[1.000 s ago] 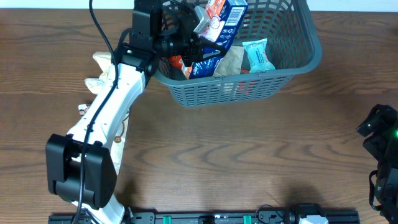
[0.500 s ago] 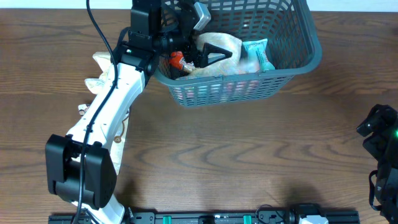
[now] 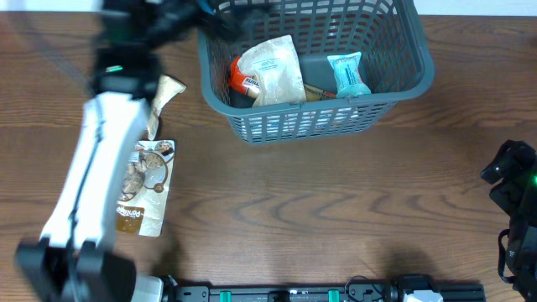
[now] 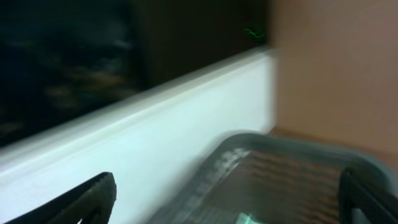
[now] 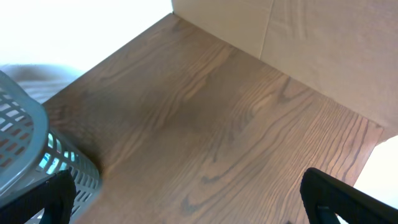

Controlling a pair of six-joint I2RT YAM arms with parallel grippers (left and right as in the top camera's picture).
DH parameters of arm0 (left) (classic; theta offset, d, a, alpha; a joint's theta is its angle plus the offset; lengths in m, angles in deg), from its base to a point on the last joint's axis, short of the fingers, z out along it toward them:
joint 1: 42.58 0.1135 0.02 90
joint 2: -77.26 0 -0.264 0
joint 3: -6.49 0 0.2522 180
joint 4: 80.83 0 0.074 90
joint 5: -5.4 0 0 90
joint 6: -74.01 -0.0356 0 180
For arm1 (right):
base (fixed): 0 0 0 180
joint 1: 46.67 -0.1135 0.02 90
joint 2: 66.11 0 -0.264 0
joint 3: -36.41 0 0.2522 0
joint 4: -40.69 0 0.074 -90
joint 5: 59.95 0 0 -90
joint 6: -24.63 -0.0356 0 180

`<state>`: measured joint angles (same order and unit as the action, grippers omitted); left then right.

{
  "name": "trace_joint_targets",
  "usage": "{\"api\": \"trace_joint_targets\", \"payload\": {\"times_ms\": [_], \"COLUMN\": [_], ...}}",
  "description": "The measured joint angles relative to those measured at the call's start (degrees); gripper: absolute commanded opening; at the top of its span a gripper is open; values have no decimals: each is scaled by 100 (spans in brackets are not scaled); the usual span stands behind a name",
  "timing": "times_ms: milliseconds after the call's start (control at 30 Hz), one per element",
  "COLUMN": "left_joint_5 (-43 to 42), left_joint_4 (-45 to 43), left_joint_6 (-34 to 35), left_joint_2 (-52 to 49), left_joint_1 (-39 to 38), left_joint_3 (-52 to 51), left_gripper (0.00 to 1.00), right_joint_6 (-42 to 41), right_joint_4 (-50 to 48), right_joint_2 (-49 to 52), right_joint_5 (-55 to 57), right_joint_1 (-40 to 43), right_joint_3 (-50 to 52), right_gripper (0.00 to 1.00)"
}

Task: Pack container
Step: 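Move the left gripper back to the cream snack bag and grasp it, then carry the cream snack bag into the basket and open the left gripper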

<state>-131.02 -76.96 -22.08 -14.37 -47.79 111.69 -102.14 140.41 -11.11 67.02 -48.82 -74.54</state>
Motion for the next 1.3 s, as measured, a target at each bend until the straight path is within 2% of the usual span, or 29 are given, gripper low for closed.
{"api": "trace_joint_targets", "payload": {"times_ms": [200, 367, 567, 767, 967, 1133, 1300], "left_joint_5": [1768, 2828, 3648, 3880, 3932, 3936, 3936], "left_joint_4": [2763, 4946, 6242, 6253, 6061, 5860, 5477], "left_joint_6": [59, -326, -1434, -2358, -2988, -3134, -2940], "left_joint_2": [1062, 953, 374, -363, -1298, -2017, -2544], "left_joint_1": [1154, 1576, 1845, 1943, 1941, 1941, 1941], "left_joint_3": [234, 229, 155, 149, 149, 146, 146], "left_gripper": [88, 88, 91, 99, 99, 99, 99], "right_joint_6": [131, 348, 525, 627, 686, 708, 713], "right_joint_4": [-234, -546, -586, -590, -588, -588, -590], "right_joint_2": [0, 2, 28, 127, 151, 151, 151], "right_joint_5": [98, 140, 146, 157, 157, 157, 157], "right_joint_1": [0, 0, 0, 0, 0, 0, 0], "right_joint_3": [4, 9, 9, 9, 9, 9, 9], "right_gripper": [99, 99, 99, 99, 99, 99, 99]}}
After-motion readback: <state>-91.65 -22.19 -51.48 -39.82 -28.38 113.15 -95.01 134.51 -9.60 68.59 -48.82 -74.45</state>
